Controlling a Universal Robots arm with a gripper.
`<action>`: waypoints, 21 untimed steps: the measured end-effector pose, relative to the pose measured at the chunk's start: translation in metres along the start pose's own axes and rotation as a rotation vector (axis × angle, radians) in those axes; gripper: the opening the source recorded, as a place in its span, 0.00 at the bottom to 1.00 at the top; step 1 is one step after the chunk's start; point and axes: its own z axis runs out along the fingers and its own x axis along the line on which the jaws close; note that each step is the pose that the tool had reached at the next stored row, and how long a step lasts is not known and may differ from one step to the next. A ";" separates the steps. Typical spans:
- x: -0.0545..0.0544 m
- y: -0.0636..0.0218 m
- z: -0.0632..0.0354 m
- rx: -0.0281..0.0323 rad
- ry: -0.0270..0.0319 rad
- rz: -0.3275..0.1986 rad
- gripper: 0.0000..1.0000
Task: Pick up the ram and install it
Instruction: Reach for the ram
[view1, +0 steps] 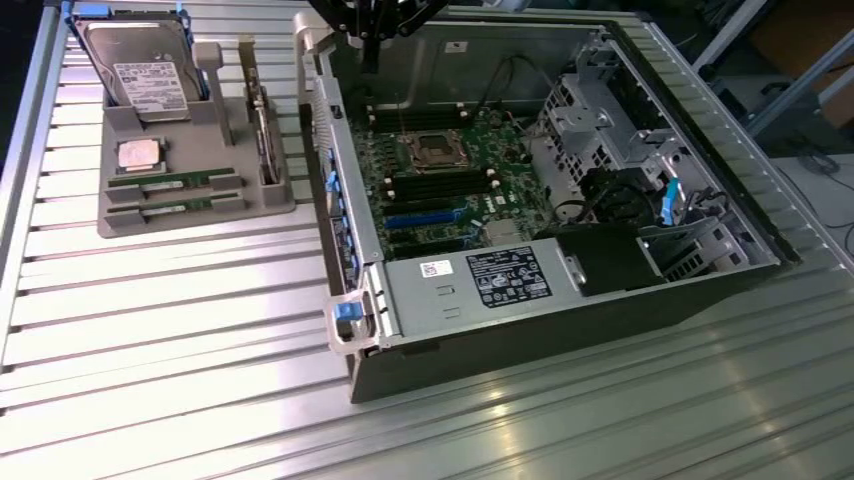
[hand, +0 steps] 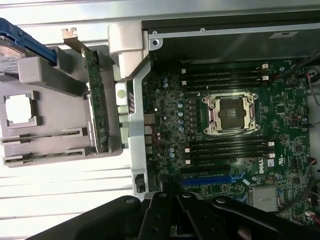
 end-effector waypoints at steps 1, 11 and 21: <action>0.002 -0.0002 -0.0001 0.0000 0.0000 0.000 0.11; 0.012 -0.0009 -0.0003 -0.0001 -0.0001 0.000 0.11; 0.022 -0.0017 -0.0006 -0.0001 0.0000 0.000 0.11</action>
